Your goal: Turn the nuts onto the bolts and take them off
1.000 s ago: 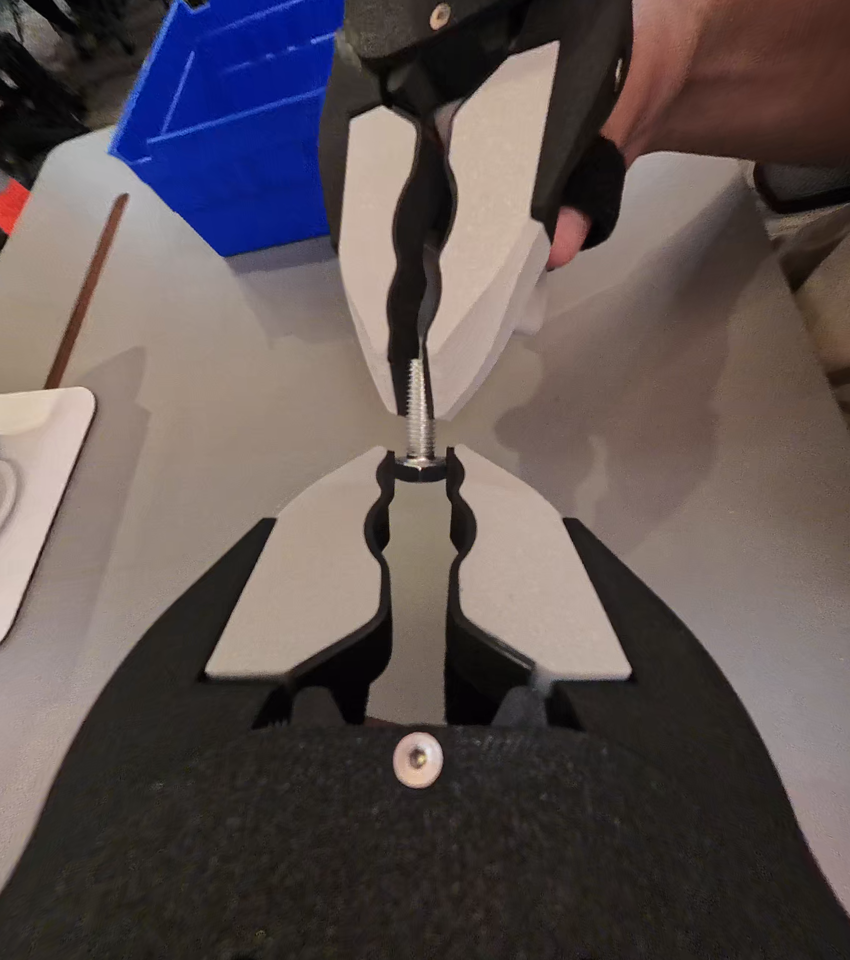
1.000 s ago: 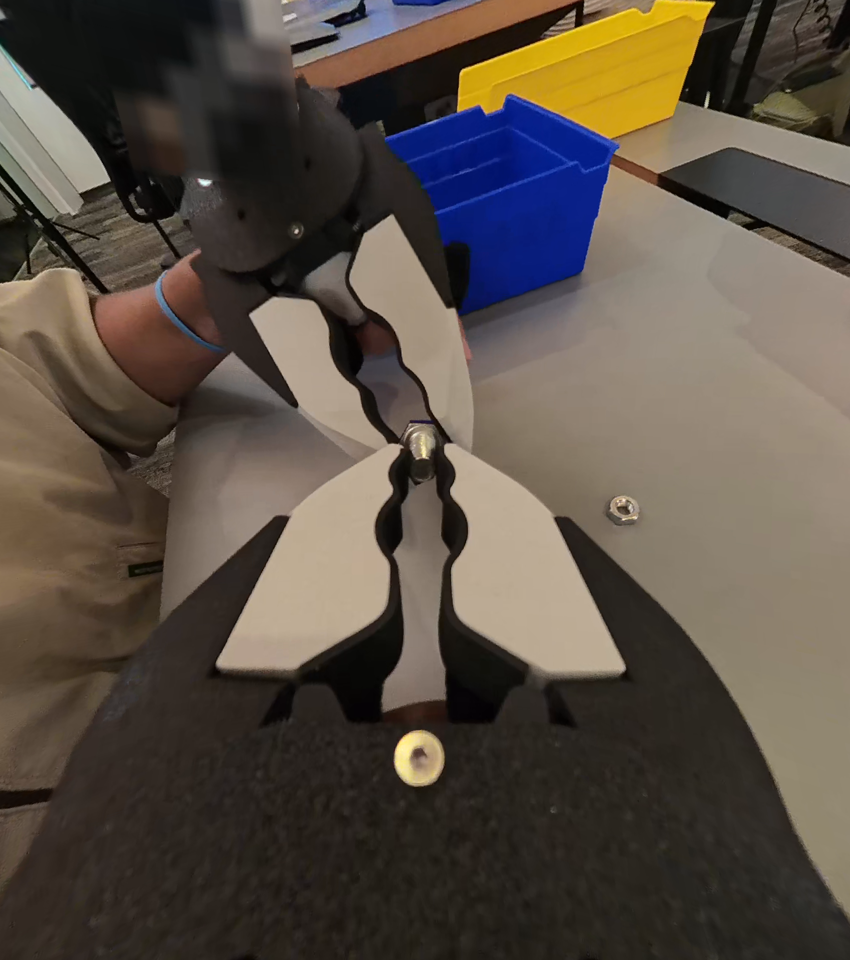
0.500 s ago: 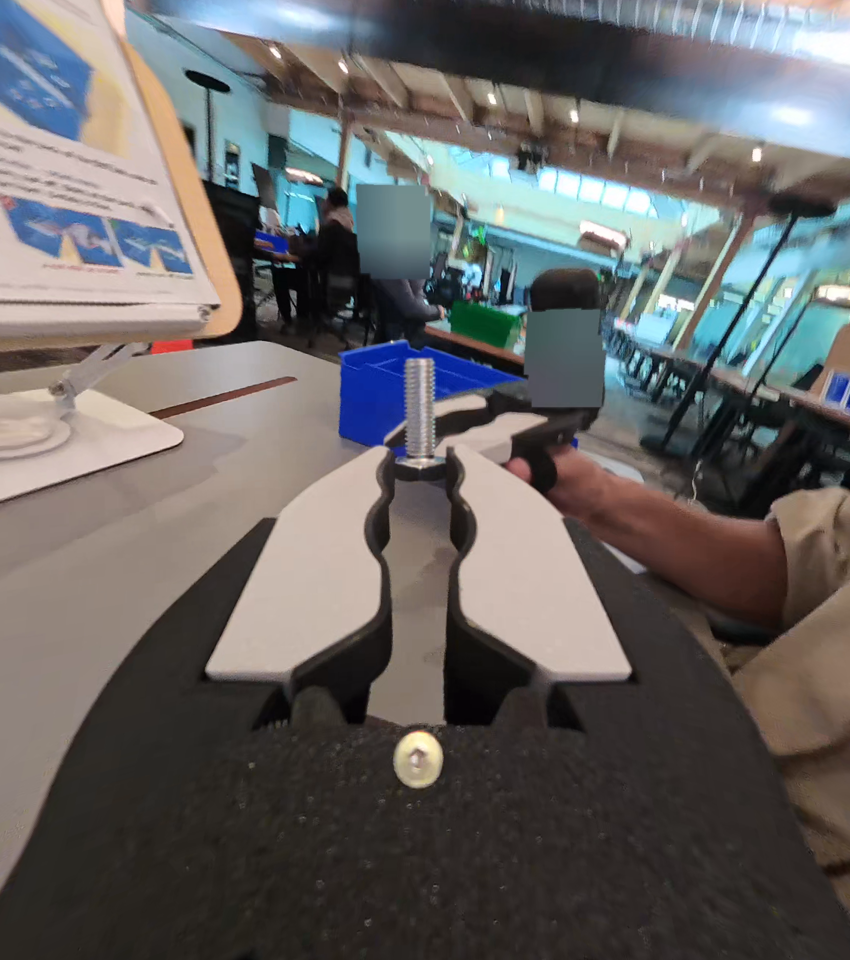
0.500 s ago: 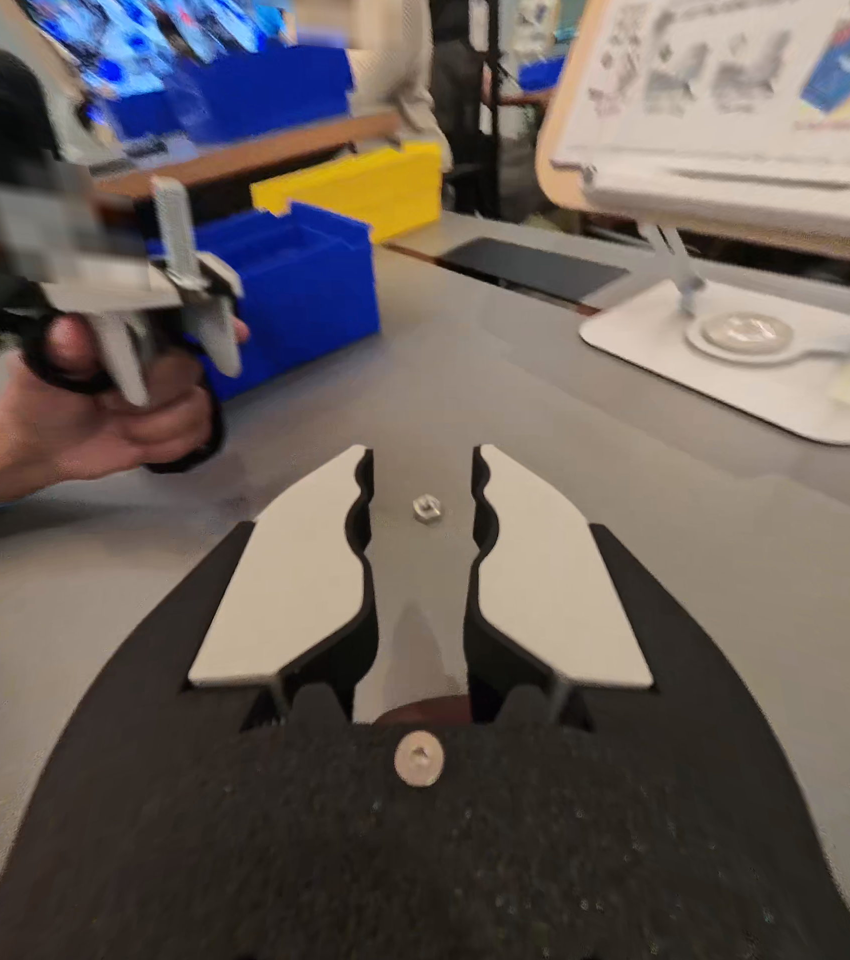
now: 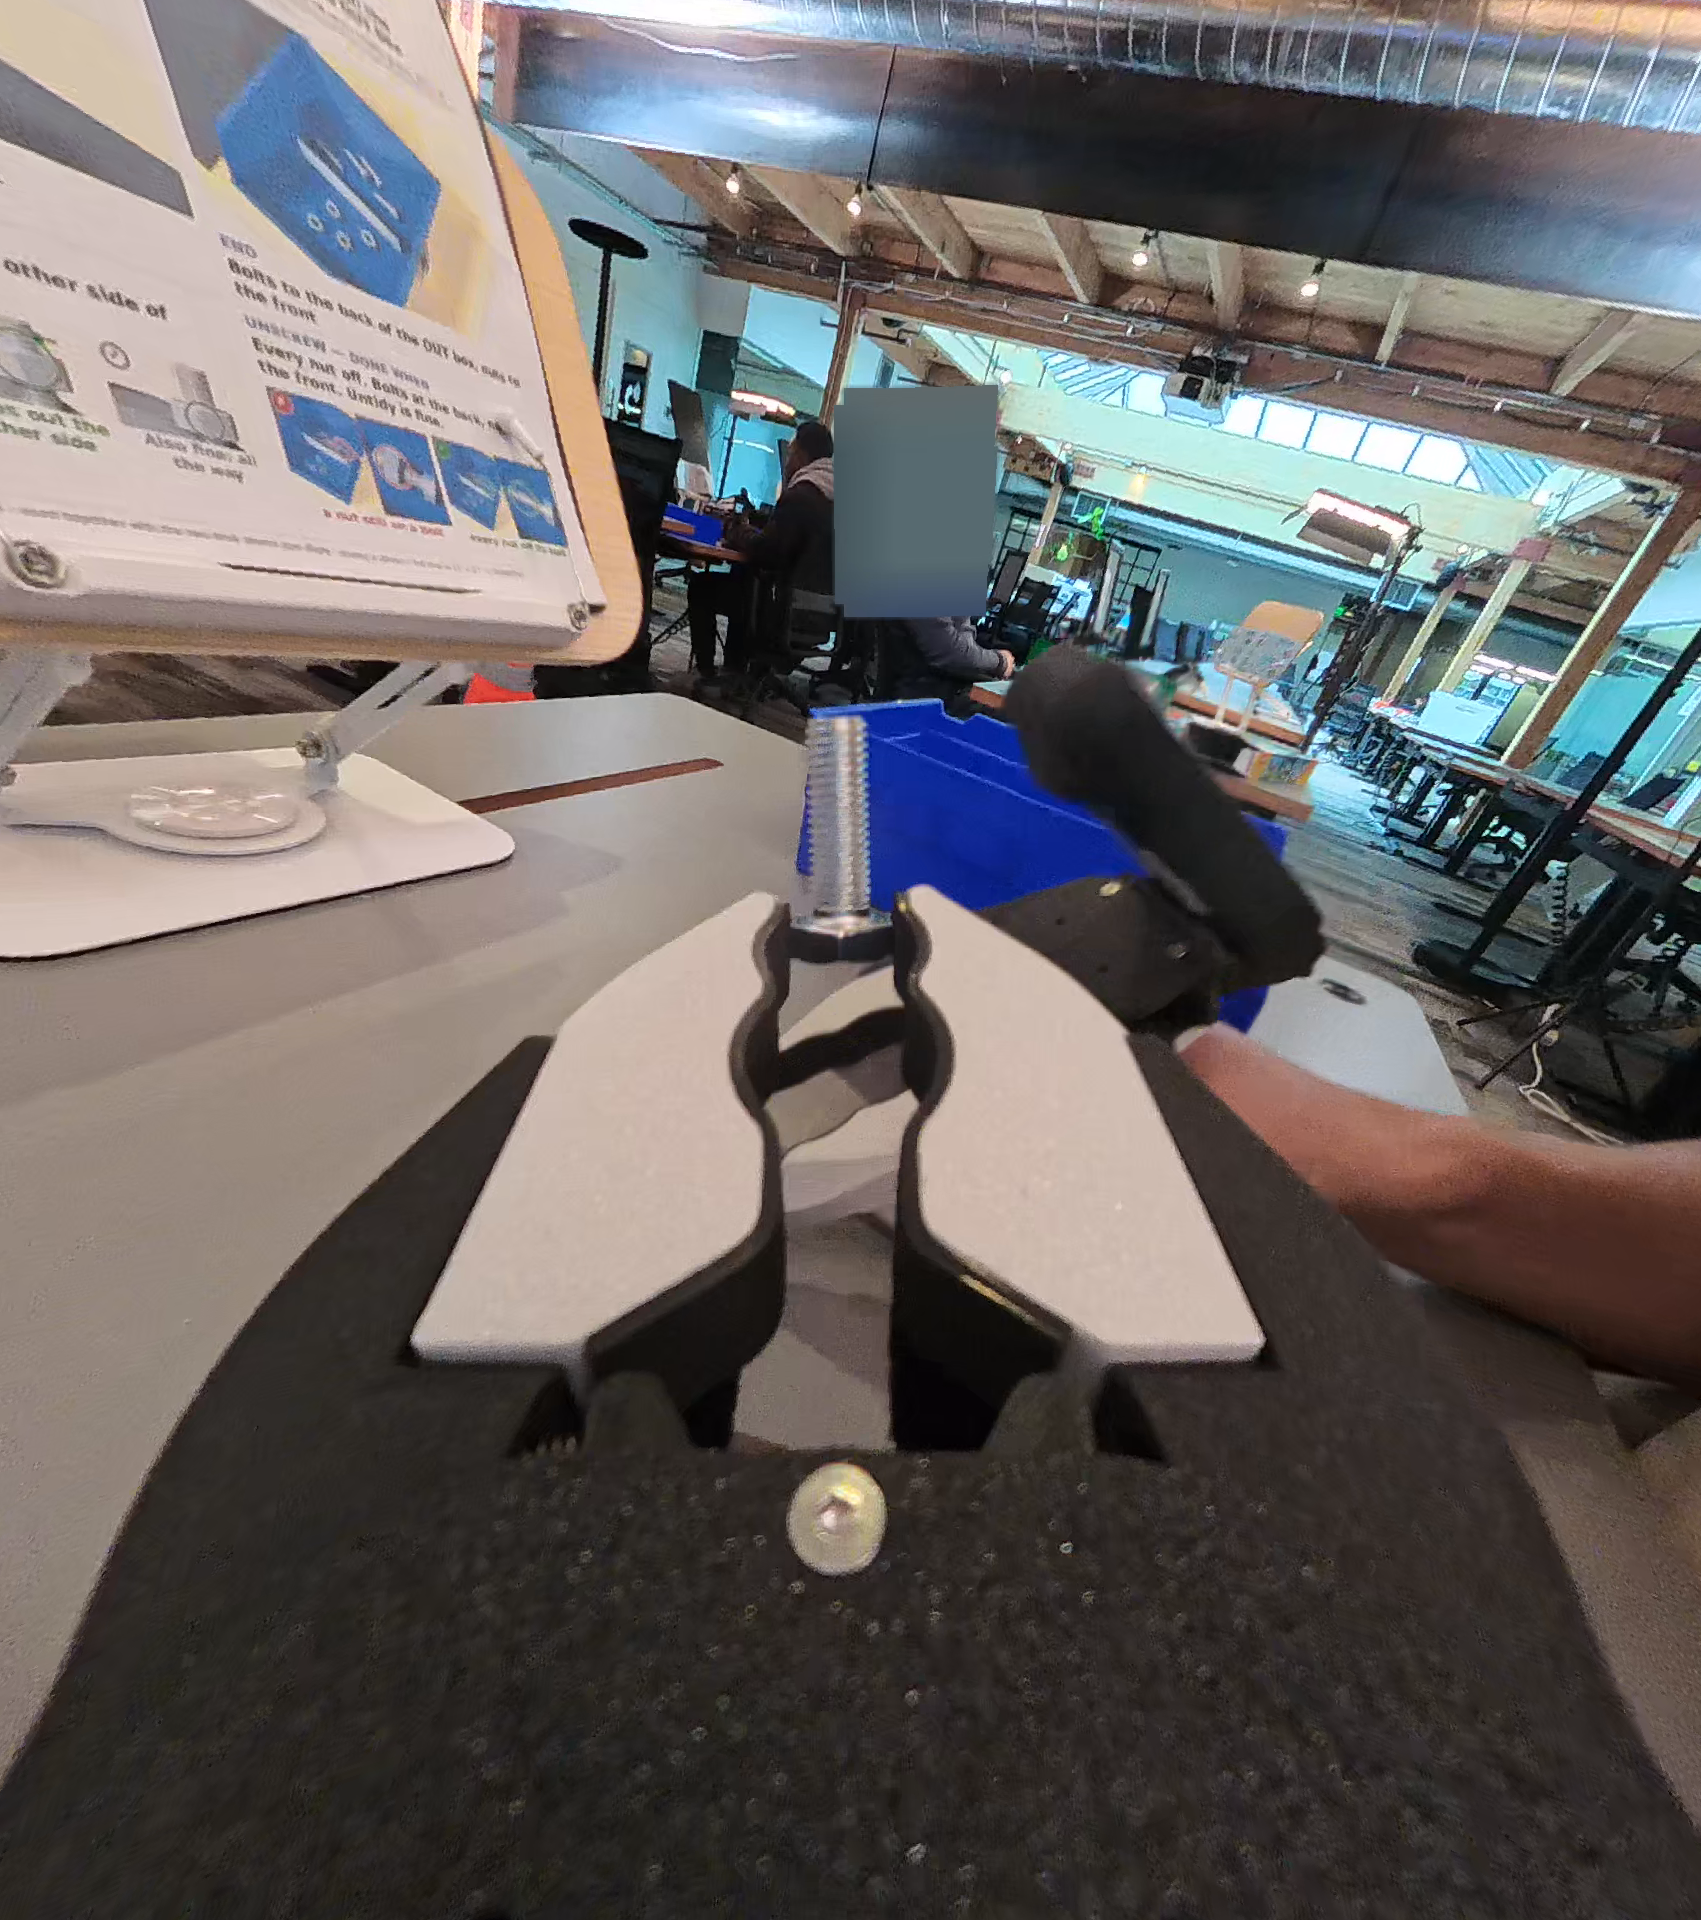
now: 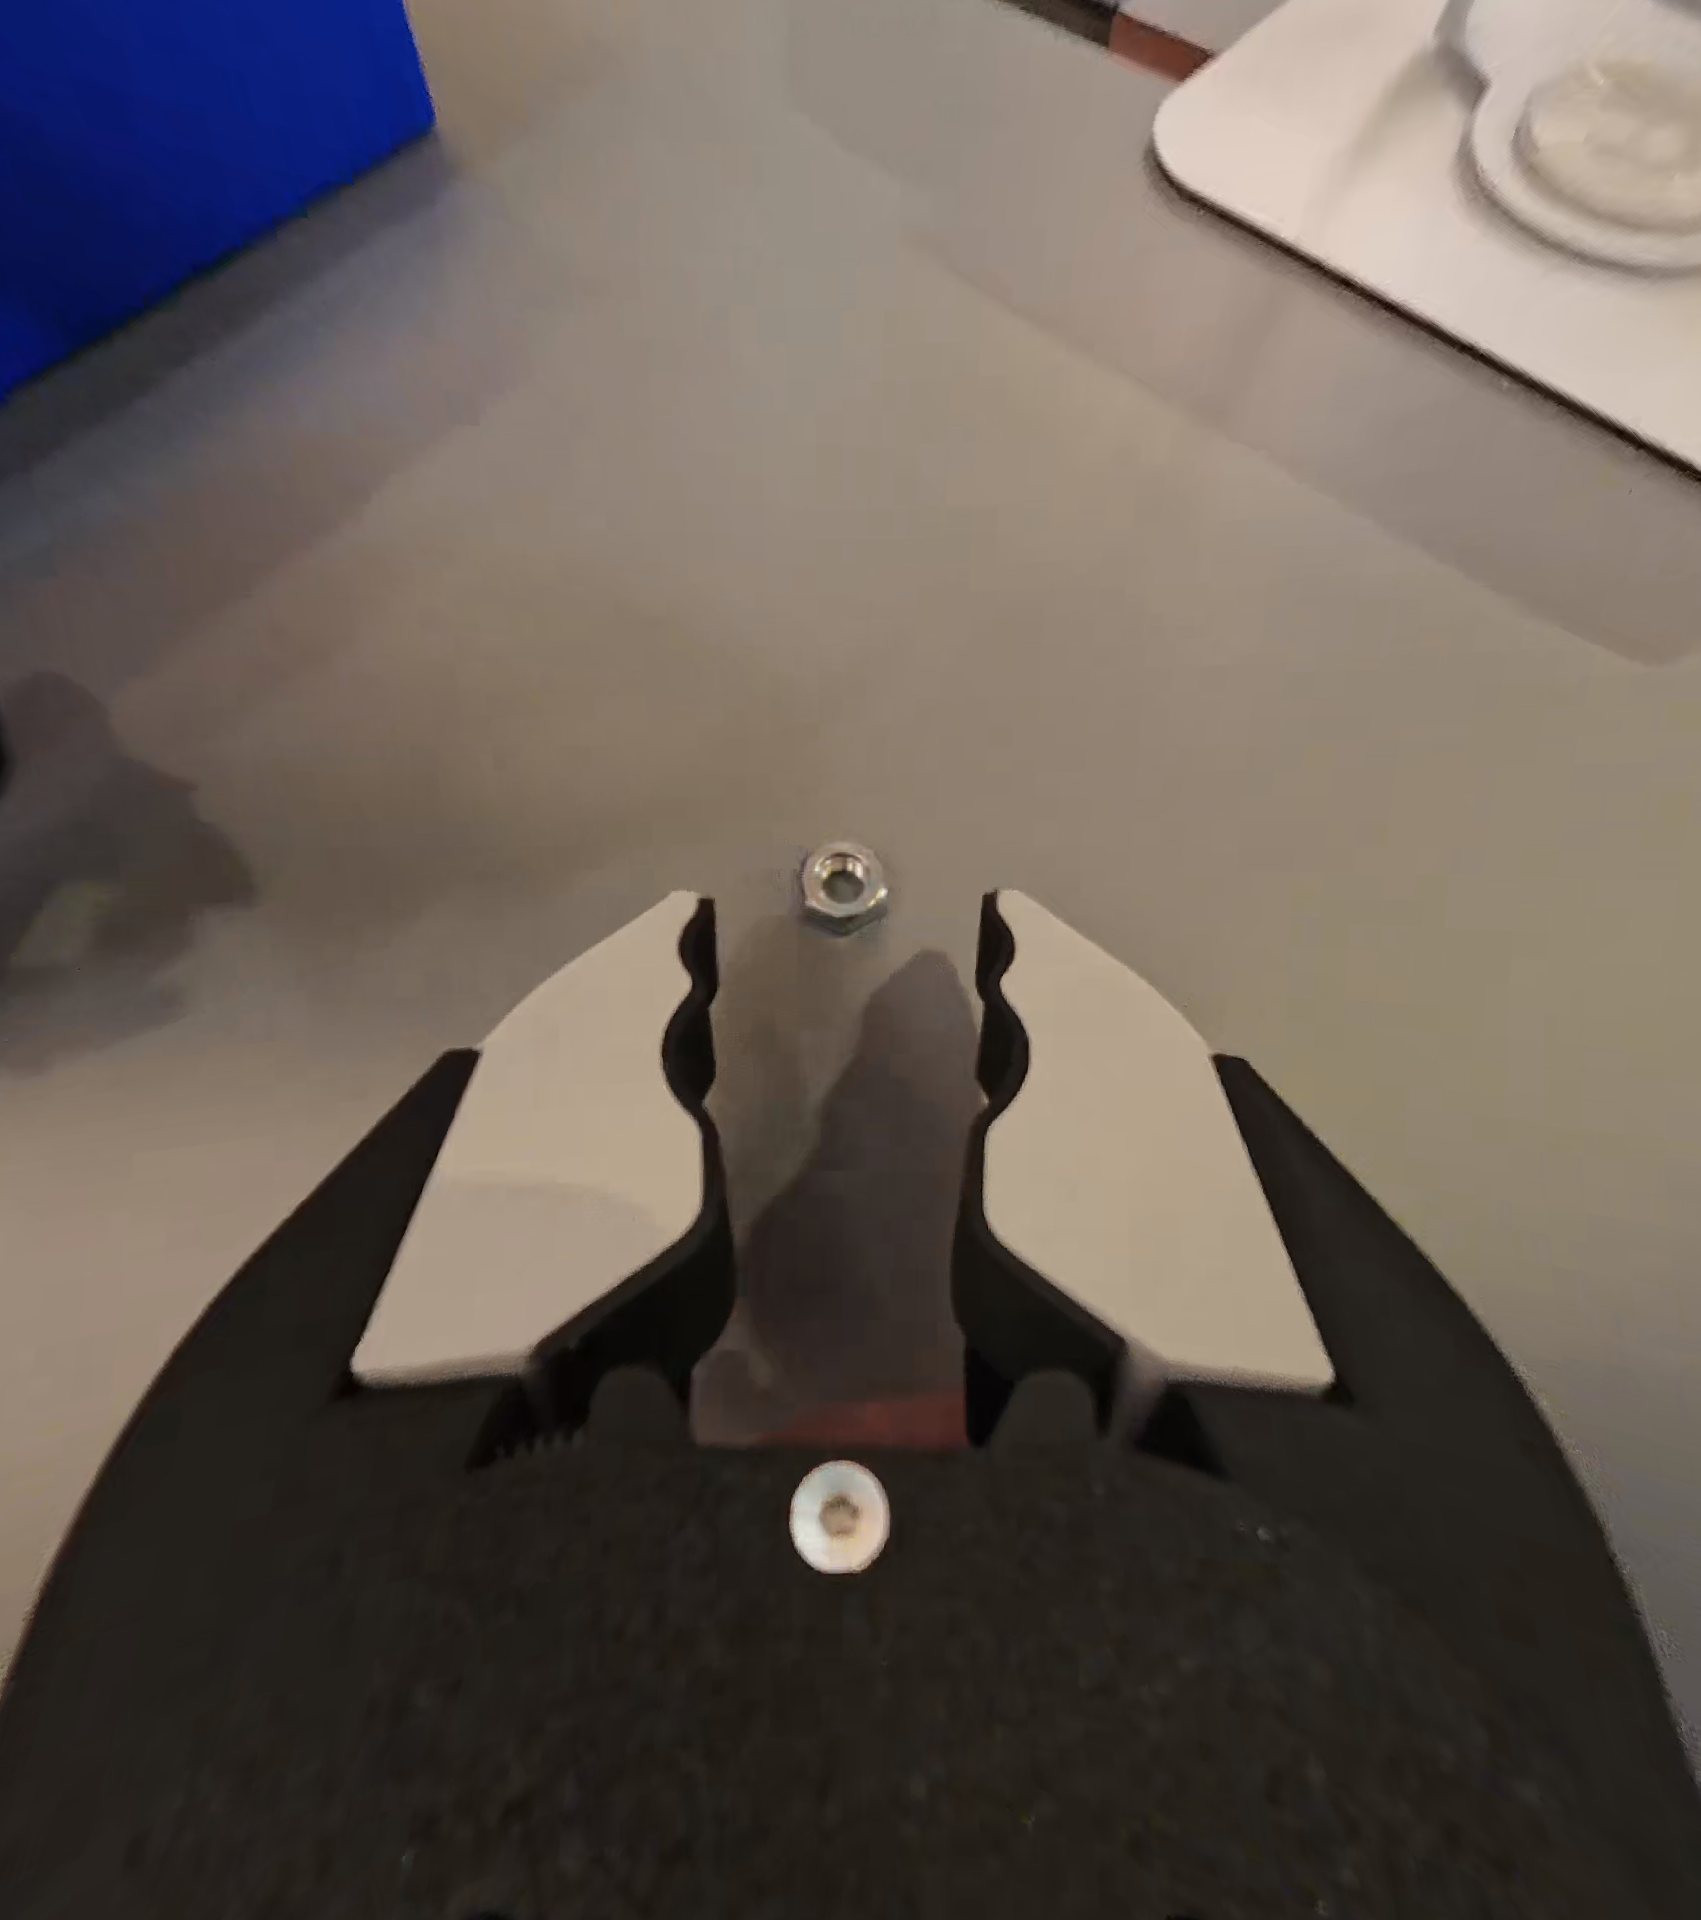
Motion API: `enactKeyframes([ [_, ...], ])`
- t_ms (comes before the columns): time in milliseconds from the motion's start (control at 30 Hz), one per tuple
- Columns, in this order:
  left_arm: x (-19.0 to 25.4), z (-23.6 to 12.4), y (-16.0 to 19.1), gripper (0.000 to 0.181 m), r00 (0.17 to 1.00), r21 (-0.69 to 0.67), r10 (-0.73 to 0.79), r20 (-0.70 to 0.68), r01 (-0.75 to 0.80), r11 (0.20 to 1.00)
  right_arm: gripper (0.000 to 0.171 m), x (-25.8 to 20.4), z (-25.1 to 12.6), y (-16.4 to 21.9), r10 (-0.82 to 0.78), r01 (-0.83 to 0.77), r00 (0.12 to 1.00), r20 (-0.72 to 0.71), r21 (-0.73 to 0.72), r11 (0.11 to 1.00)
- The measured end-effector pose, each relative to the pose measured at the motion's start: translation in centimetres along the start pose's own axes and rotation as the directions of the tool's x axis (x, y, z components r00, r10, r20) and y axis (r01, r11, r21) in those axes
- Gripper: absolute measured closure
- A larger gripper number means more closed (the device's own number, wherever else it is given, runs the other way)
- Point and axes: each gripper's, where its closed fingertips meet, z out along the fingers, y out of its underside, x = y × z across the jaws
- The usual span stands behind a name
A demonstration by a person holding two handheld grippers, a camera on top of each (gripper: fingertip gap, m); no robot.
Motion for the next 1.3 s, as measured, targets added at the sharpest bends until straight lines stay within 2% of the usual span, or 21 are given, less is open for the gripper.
enactKeyframes([
  [233, 0.5, -0.9, -1.7, 0.163, 0.999, 0.034, 0.044, -0.01, -0.044, 0.998, 0.126, 0.4, 1.3, 0.0, -0.014, 0.011, 0.998, -0.065, -0.048, 0.999],
  [433, -0.1, -1.4, -2.1, 0.163, 1.0, 0.049, -0.006, -0.023, 0.007, 0.999, 0.124, 0.4, 1.5, 0.3, -0.007, 0.002, 0.998, -0.065, -0.069, 0.998],
  [467, -0.1, -1.4, -2.1, 0.163, 1.0, 0.046, -0.003, -0.021, 0.004, 0.999, 0.13, 0.3, 1.7, 0.5, -0.009, 0.005, 0.999, -0.05, -0.086, 0.996],
  [500, -0.2, -1.3, -2.1, 0.163, 1.0, 0.045, -0.001, -0.02, 0.001, 0.999, 0.154, 0.0, 1.8, 0.7, -0.016, 0.013, 1.0, -0.025, -0.11, 0.994],
  [667, 0.2, -0.9, -1.4, 0.163, 0.999, 0.018, -0.002, -0.035, 0.003, 1.0, 0.154, -0.5, 1.7, 0.8, -0.01, 0.014, 0.999, 0.043, -0.108, 0.994],
  [833, 0.8, -0.5, -0.7, 0.163, 0.997, -0.022, -0.023, -0.08, 0.021, 1.0, 0.154, 0.5, -1.2, -2.4, -0.123, 0.115, 0.987, 0.098, 0.086, 0.99],
  [900, 1.3, -0.1, 0.1, 0.163, 0.992, -0.063, -0.041, -0.117, 0.034, 0.997, 0.154, 1.3, -4.0, -4.5, -0.19, 0.155, 0.969, 0.161, 0.207, 0.966],
  [967, 1.5, 0.3, 1.0, 0.163, 0.989, -0.11, -0.063, -0.137, 0.048, 0.993, 0.154, 0.8, -7.2, -6.0, -0.309, 0.201, 0.91, 0.278, 0.357, 0.912],
  [1033, 2.5, 0.6, 1.9, 0.163, 0.976, -0.149, -0.094, -0.197, 0.065, 0.987, 0.154, 0.2, -9.7, -6.2, -0.334, 0.149, 0.861, 0.382, 0.44, 0.886],
  [1133, 3.8, 0.9, 3.2, 0.163, 0.959, -0.197, -0.089, -0.268, 0.036, 0.98, 0.154, -1.3, -12.0, -5.6, -0.328, 0.051, 0.793, 0.513, 0.481, 0.875],
  [1300, 5.3, 1.2, 4.3, 0.163, 0.943, -0.233, -0.078, -0.324, 0.001, 0.973, 0.154, -3.4, -13.8, -5.7, -0.365, 0.021, 0.719, 0.592, 0.506, 0.862],
])
